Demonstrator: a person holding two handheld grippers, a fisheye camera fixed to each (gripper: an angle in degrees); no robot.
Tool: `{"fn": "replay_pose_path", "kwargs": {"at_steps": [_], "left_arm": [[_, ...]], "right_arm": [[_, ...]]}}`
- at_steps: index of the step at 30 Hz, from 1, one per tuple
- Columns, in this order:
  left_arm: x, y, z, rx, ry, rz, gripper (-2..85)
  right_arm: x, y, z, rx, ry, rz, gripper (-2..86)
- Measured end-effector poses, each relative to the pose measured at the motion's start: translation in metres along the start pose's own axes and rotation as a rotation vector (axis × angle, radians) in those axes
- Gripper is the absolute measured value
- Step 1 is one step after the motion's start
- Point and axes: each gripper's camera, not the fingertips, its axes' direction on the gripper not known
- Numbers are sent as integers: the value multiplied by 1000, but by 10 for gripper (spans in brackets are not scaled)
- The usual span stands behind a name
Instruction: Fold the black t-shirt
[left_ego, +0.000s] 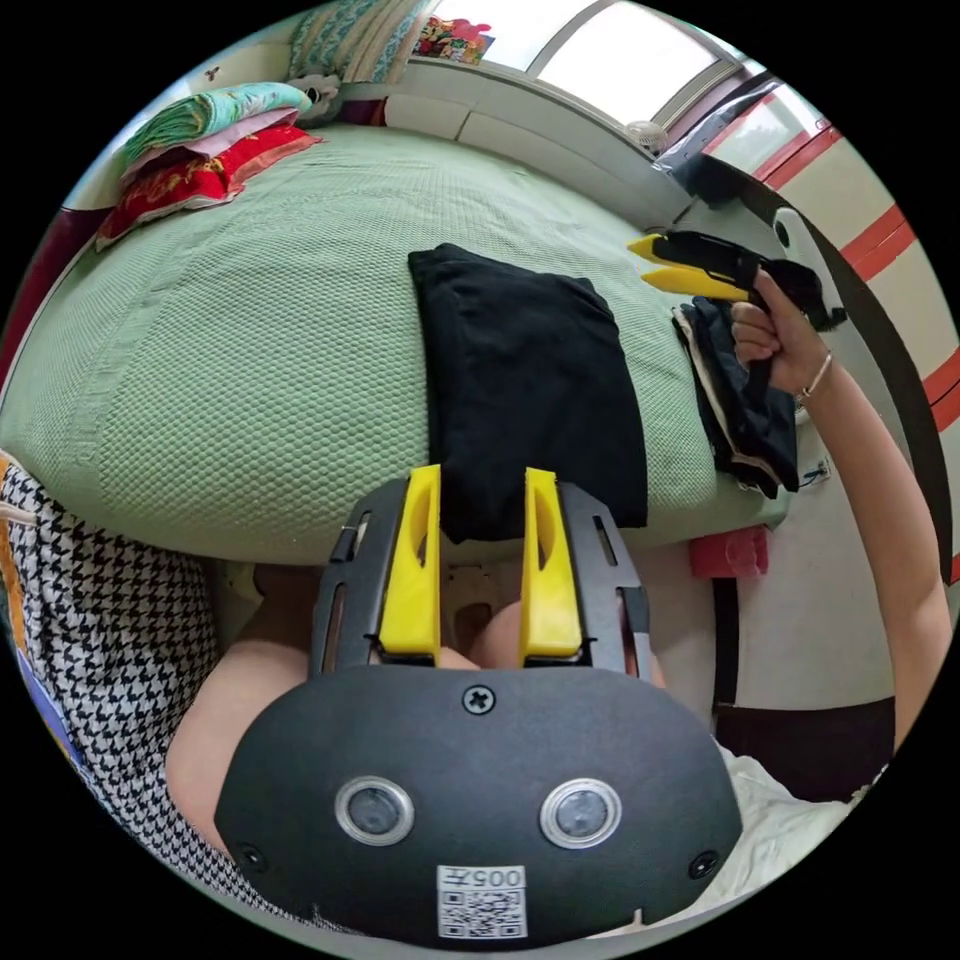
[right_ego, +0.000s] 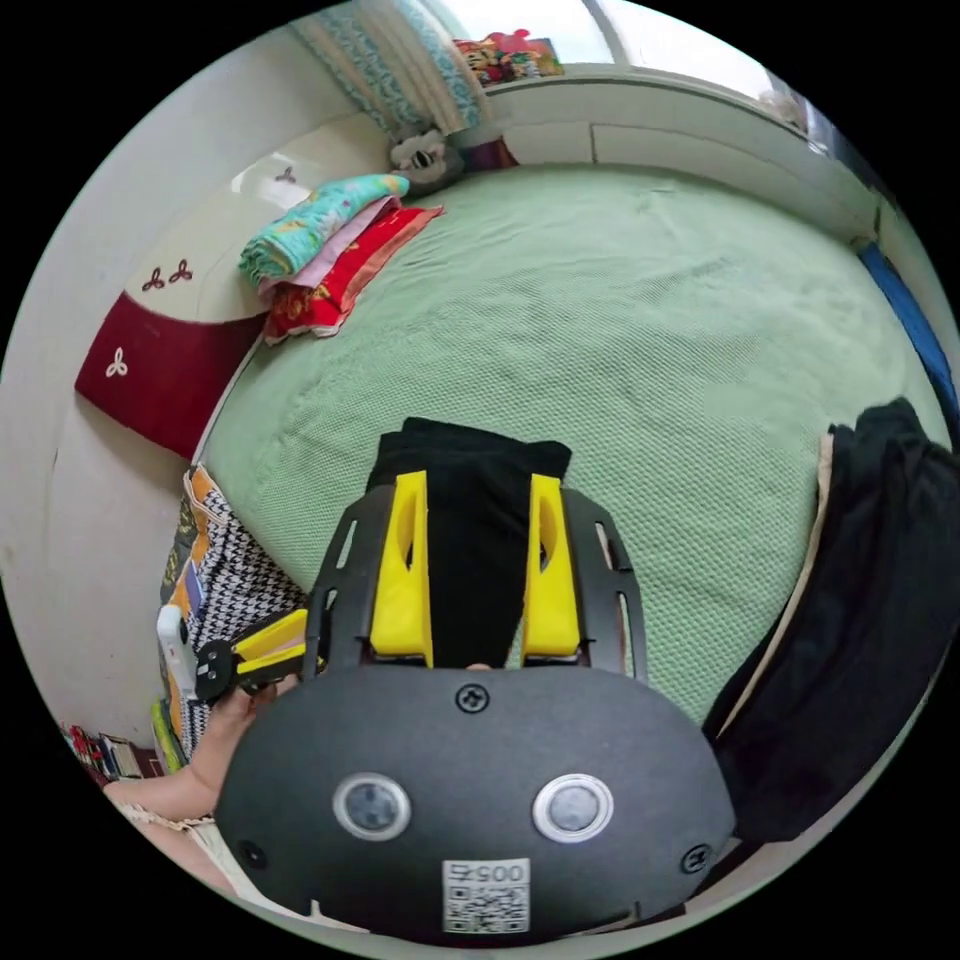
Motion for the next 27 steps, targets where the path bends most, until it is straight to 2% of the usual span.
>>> {"fn": "replay_pose_path", "kwargs": {"at_steps": [9, 13, 16, 19, 22, 27], "left_arm": [[-14, -14, 13, -47, 19, -20, 155], [-11, -22, 12, -77, -76, 33, 125], [-6, -29, 10, -98, -129, 80, 107], [-9, -36, 8, -122, -103, 73, 81], [-22, -40, 0, -142, -33, 29, 73], [-37, -30, -26, -111, 62, 2, 64]], "right_arm": [[4, 19, 74, -88, 6, 44, 171], [-13, 25, 89, -61, 44, -11, 164], [-32, 32, 95, -53, 120, -70, 144], [-54, 42, 99, -37, 169, -103, 121], [-78, 51, 103, -42, 159, -126, 73], [-132, 63, 86, -23, 272, -195, 23]]}}
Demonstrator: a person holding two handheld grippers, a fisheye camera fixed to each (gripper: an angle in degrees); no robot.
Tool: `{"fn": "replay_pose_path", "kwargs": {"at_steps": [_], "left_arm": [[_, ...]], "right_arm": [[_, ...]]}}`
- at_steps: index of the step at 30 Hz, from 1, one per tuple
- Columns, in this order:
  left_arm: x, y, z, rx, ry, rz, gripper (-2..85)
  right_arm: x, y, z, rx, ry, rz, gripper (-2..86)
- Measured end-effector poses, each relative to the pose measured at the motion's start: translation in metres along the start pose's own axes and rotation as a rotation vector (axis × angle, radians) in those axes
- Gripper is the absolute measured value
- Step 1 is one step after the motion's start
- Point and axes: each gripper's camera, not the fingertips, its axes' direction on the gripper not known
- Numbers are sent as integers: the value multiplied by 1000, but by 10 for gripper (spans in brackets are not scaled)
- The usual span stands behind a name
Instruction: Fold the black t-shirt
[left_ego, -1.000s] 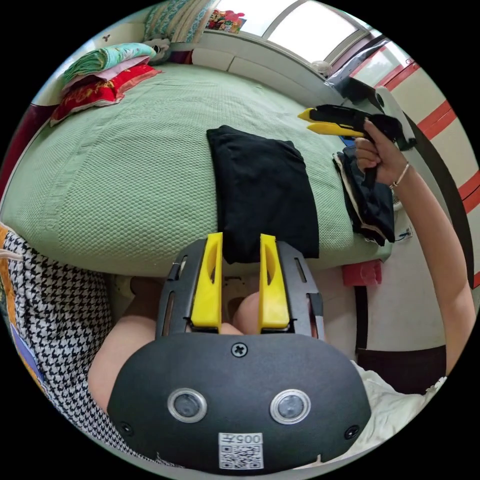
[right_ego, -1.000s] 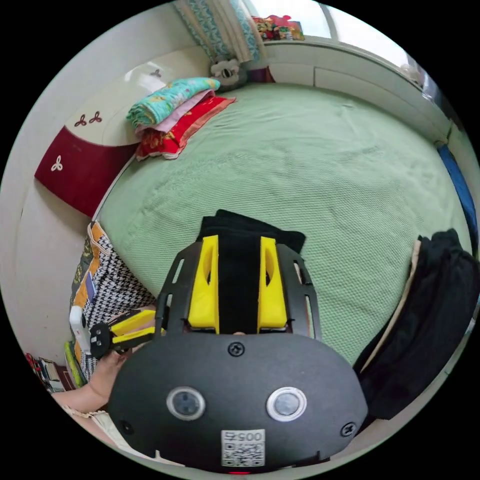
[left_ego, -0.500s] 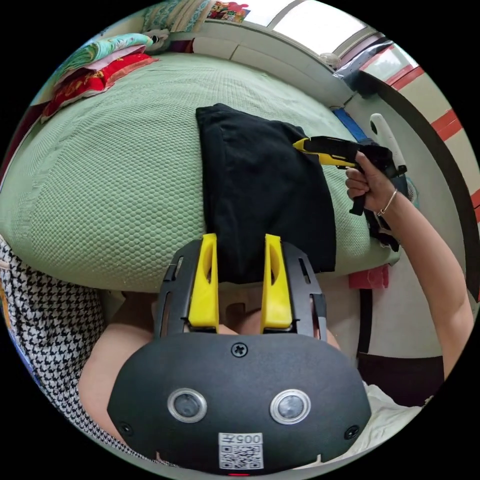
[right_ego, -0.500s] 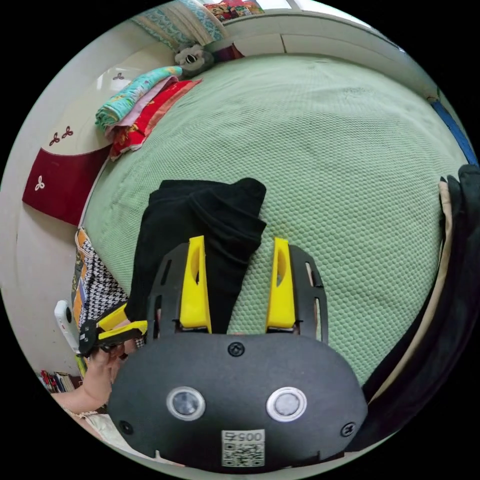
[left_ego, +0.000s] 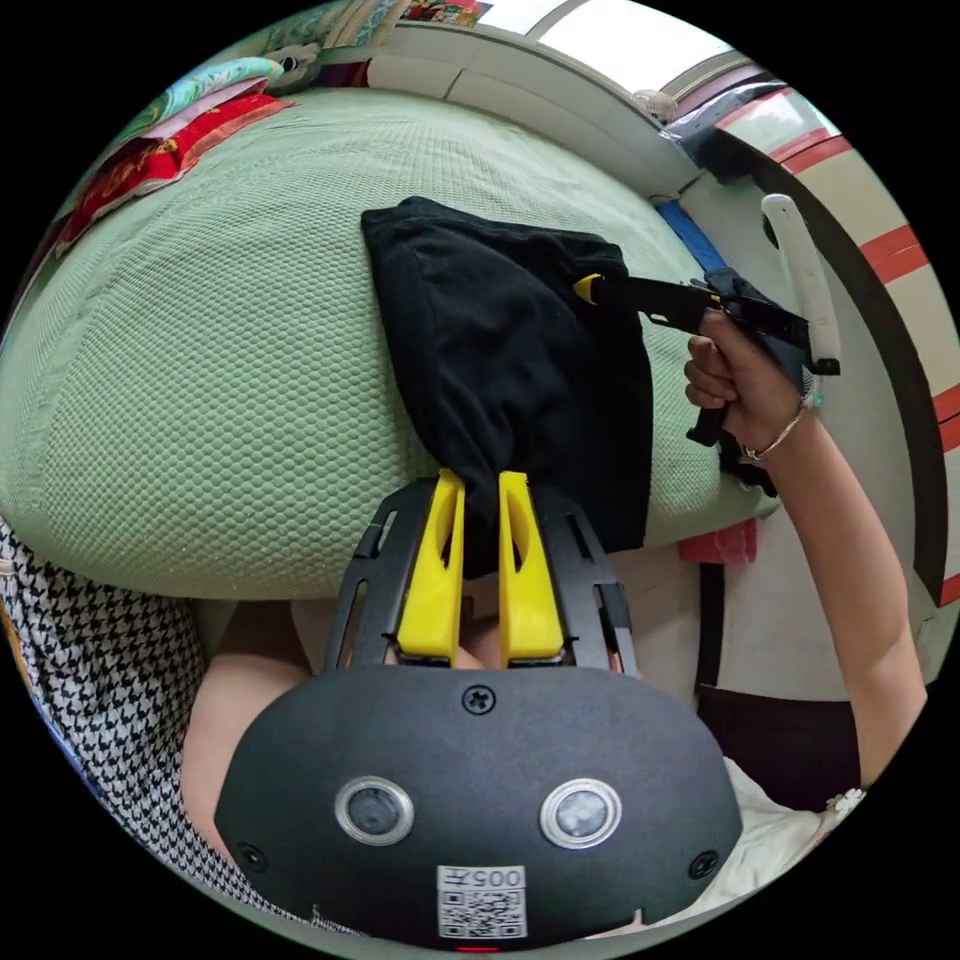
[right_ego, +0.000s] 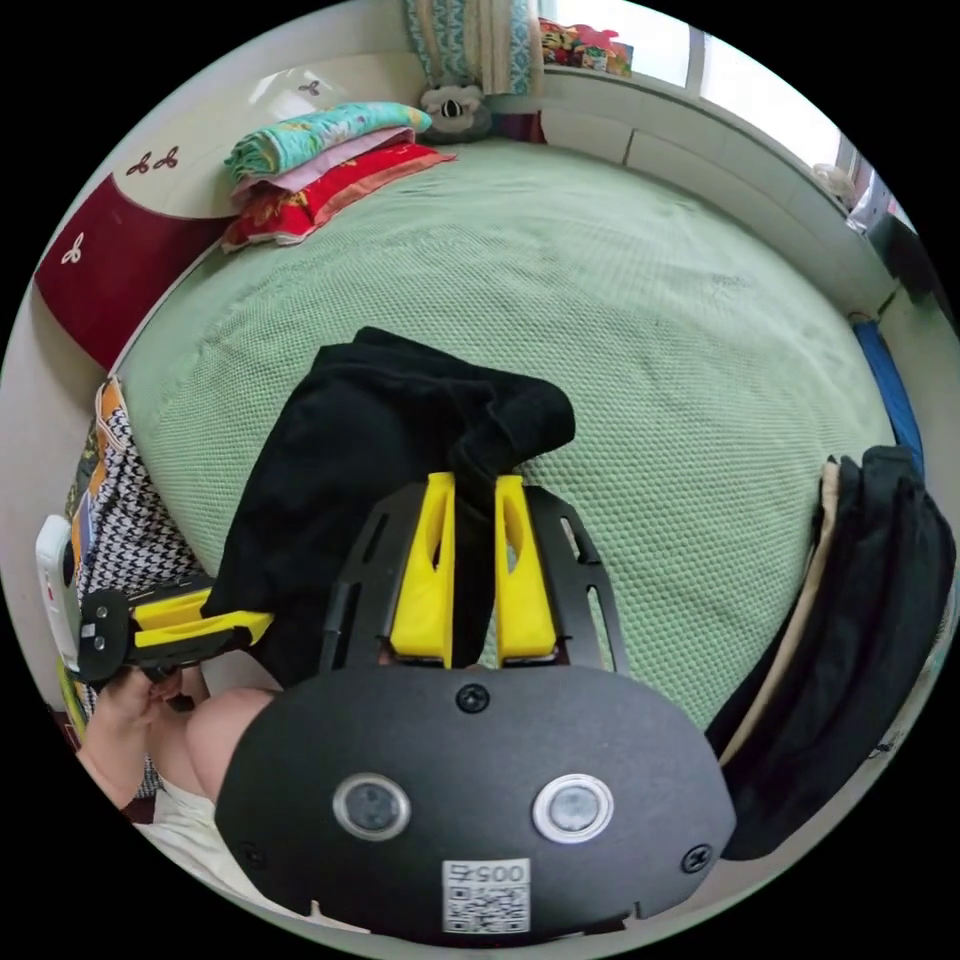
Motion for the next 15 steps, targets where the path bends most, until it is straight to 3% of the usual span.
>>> {"fn": "replay_pose_path", "kwargs": {"at_steps": [15], "left_arm": [[-45, 34, -157, 256, -86, -4, 63]], "right_arm": [[-154, -25, -133, 267, -71, -155, 16]]}}
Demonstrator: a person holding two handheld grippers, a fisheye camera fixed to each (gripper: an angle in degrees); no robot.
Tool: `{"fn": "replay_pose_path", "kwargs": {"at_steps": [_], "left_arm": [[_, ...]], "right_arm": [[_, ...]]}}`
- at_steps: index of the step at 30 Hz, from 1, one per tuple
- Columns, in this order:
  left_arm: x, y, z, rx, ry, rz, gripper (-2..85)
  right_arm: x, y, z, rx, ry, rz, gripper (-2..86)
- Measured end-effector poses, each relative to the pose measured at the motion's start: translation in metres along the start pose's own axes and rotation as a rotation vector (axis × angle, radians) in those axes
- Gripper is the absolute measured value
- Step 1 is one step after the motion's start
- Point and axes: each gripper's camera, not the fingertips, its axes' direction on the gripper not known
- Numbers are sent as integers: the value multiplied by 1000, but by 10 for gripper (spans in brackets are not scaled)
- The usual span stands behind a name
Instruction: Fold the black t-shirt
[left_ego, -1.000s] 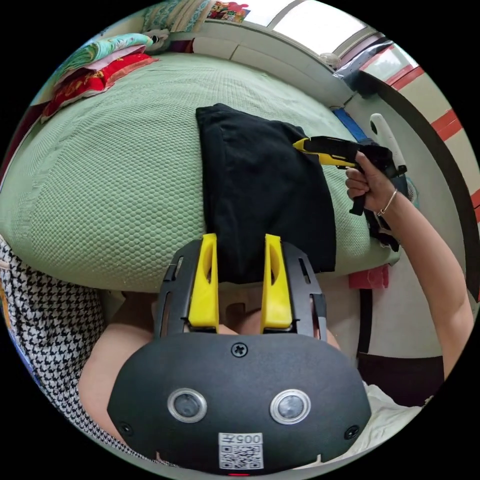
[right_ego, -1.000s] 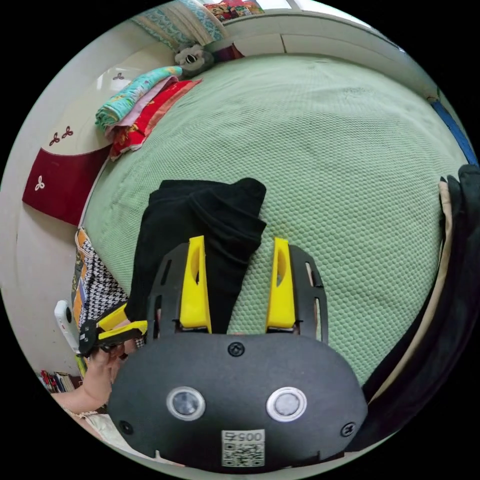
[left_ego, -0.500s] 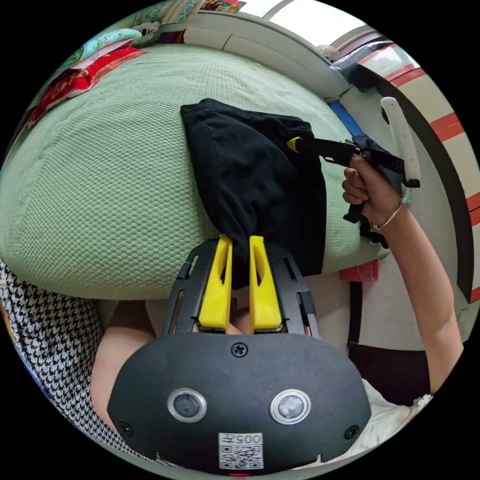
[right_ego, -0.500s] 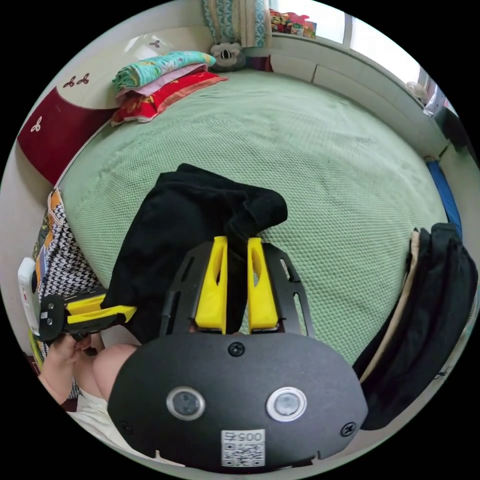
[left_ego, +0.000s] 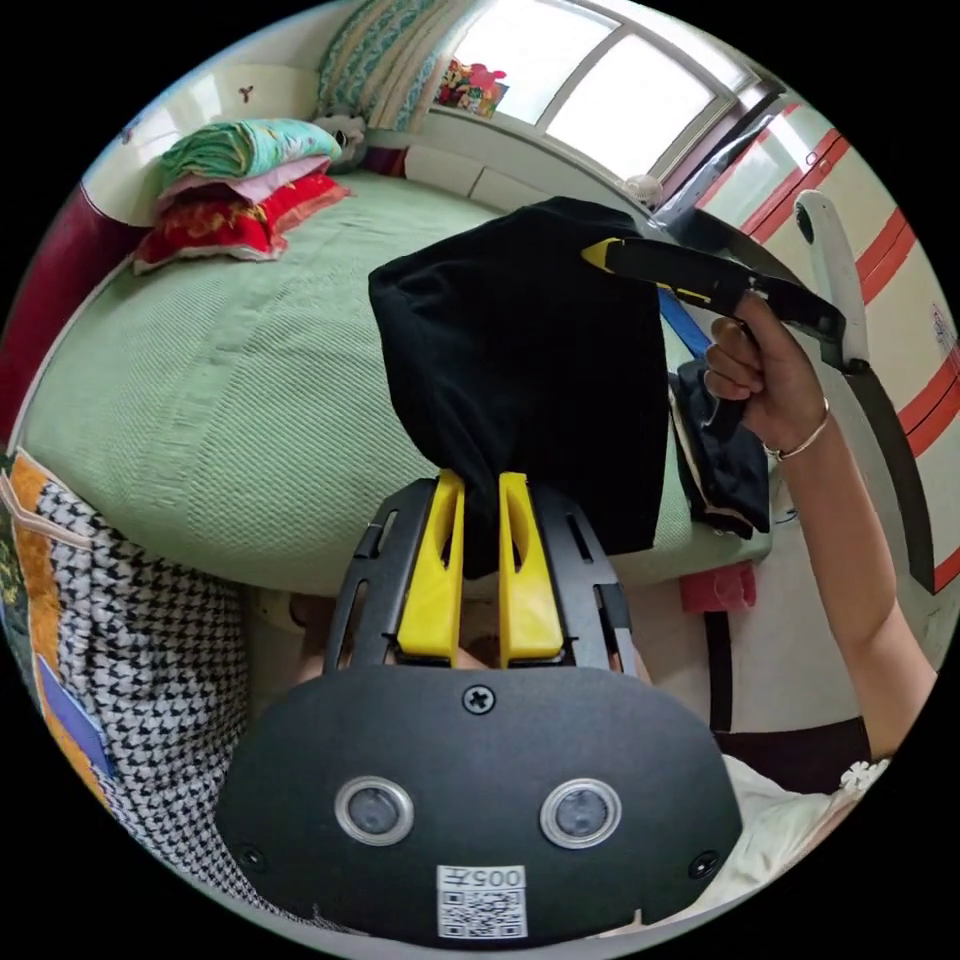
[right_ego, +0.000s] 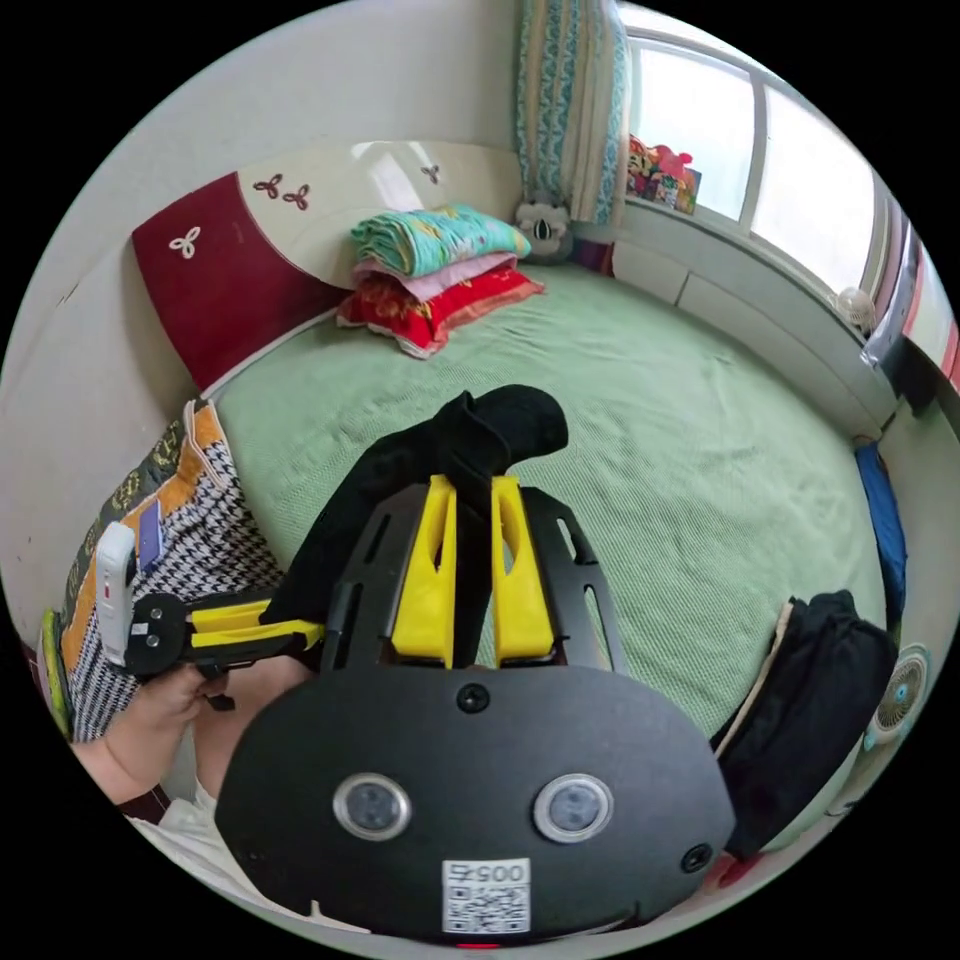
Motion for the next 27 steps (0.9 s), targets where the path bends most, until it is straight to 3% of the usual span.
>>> {"fn": "replay_pose_path", "kwargs": {"at_steps": [7, 10, 13, 19, 23, 26, 27], "left_arm": [[-67, -75, -42, 58, -150, -11, 89], [-108, -89, -11, -62, -170, -118, 117], [-128, -71, 8, -76, -146, -183, 119], [-111, -44, 18, -63, -210, -113, 102], [-86, -51, 36, -42, -239, -94, 117], [-81, -51, 54, -135, -260, -164, 118], [-77, -50, 51, -126, -266, -174, 114]], "right_arm": [[-22, -74, 21, 41, -53, 130, 43], [-12, -87, 57, -89, -17, 252, 77], [-16, -64, 82, -167, -25, 260, 79], [-68, 29, 109, -257, -145, 12, 85], [-94, 64, 109, -200, -196, 8, 73], [-96, 79, 120, -366, -119, 48, 56], [-91, 86, 105, -341, -147, 68, 53]]}}
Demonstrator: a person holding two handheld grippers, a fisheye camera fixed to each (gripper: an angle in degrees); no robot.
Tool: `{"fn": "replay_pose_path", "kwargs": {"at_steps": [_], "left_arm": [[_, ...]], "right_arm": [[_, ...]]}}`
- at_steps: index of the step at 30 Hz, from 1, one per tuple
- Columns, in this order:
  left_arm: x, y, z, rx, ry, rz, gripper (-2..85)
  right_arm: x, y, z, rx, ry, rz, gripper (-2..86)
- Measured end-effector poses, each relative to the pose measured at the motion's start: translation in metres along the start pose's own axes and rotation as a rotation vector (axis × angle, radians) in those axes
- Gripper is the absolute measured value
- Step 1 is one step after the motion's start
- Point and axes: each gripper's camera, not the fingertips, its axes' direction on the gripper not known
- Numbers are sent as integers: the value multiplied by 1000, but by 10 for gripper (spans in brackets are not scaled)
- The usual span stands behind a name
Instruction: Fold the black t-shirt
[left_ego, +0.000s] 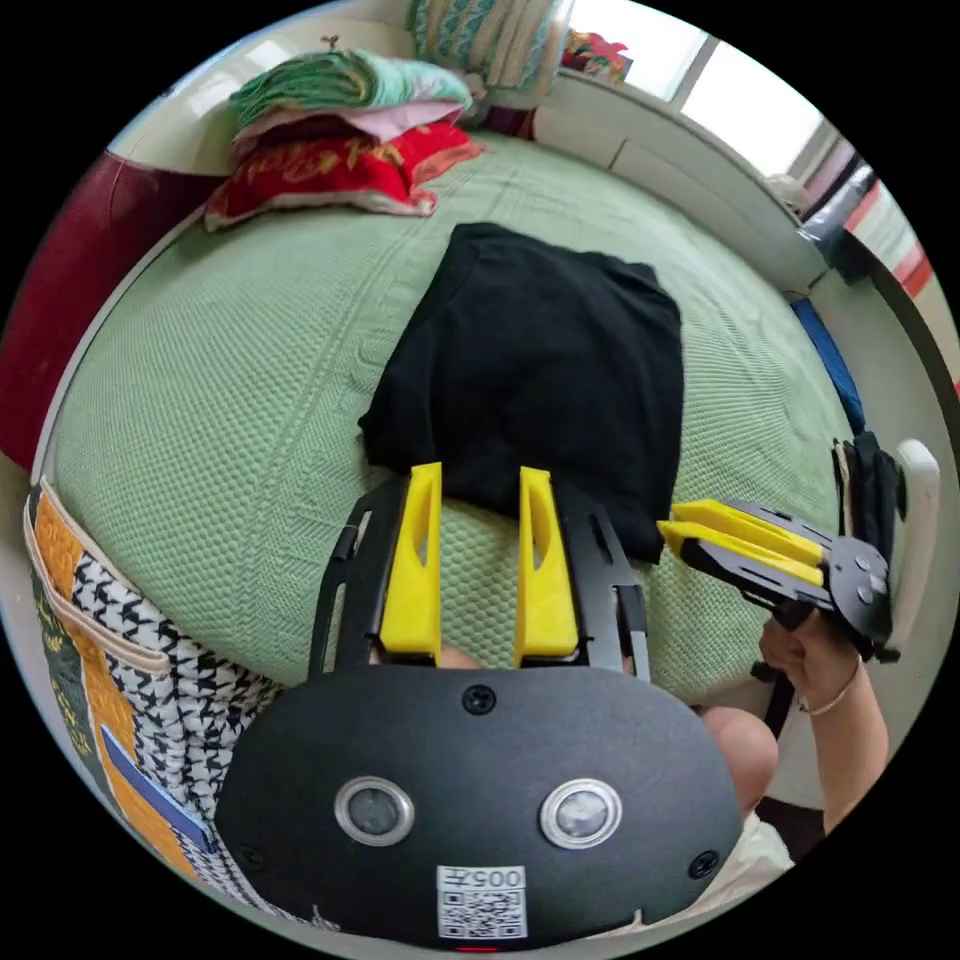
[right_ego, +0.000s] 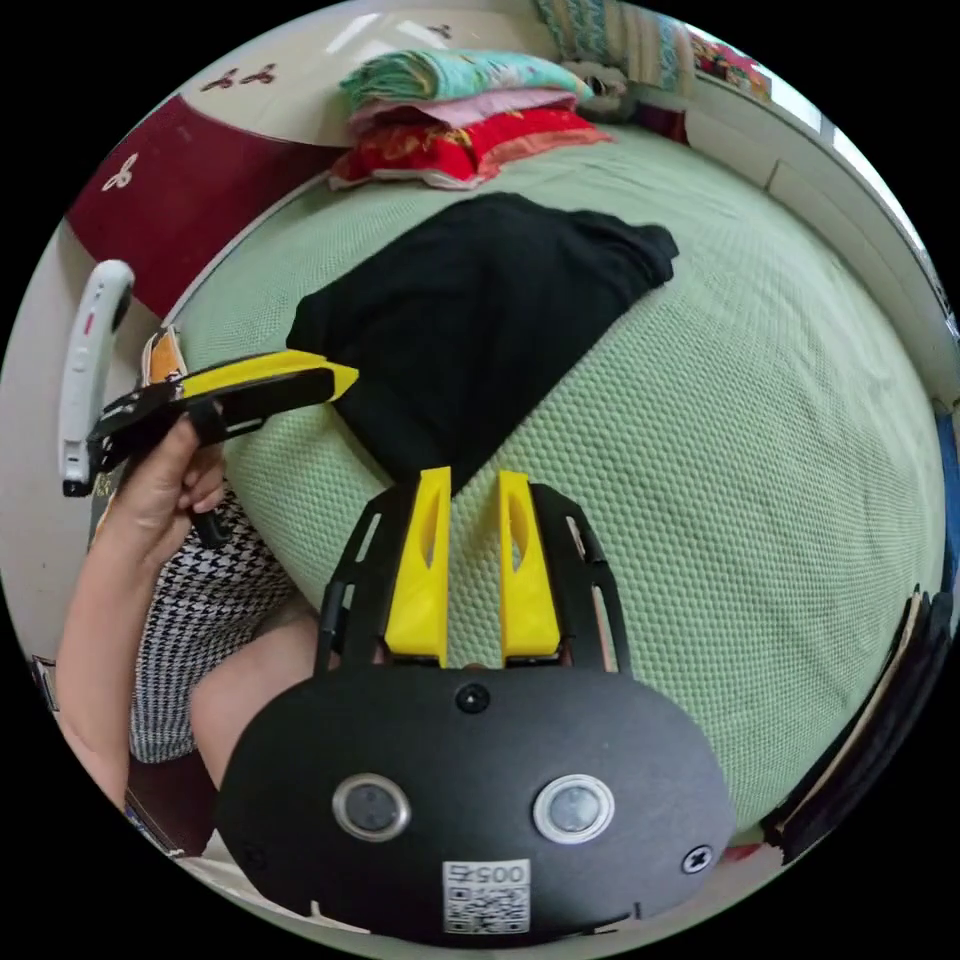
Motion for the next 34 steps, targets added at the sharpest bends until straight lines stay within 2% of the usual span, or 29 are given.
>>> {"fn": "replay_pose_path", "kwargs": {"at_steps": [2, 5, 8, 12, 16, 18, 25, 34], "left_arm": [[17, 15, -24, 43, -6, -8, 77], [51, 47, -61, 112, -31, 39, 43], [94, 76, -86, 100, -36, 91, 7], [153, 109, -109, 88, -21, 122, -3], [222, 144, -127, 60, 103, 183, -6], [249, 154, -132, 22, 110, 208, -6], [332, 200, -169, 114, 111, 352, -7], [402, 238, -158, 180, 75, 589, -6]], "right_arm": [[7, 23, -28, 64, -18, 31, 53], [22, 75, -81, 147, 71, 12, 44], [51, 132, -129, 186, 137, 63, 26], [87, 205, -193, 225, 162, 230, -6], [92, 259, -243, 271, 104, 317, -9], [85, 289, -269, 278, 125, 341, -10], [72, 353, -311, 294, 252, 320, -10], [67, 433, -303, 364, 329, 463, -12]]}}
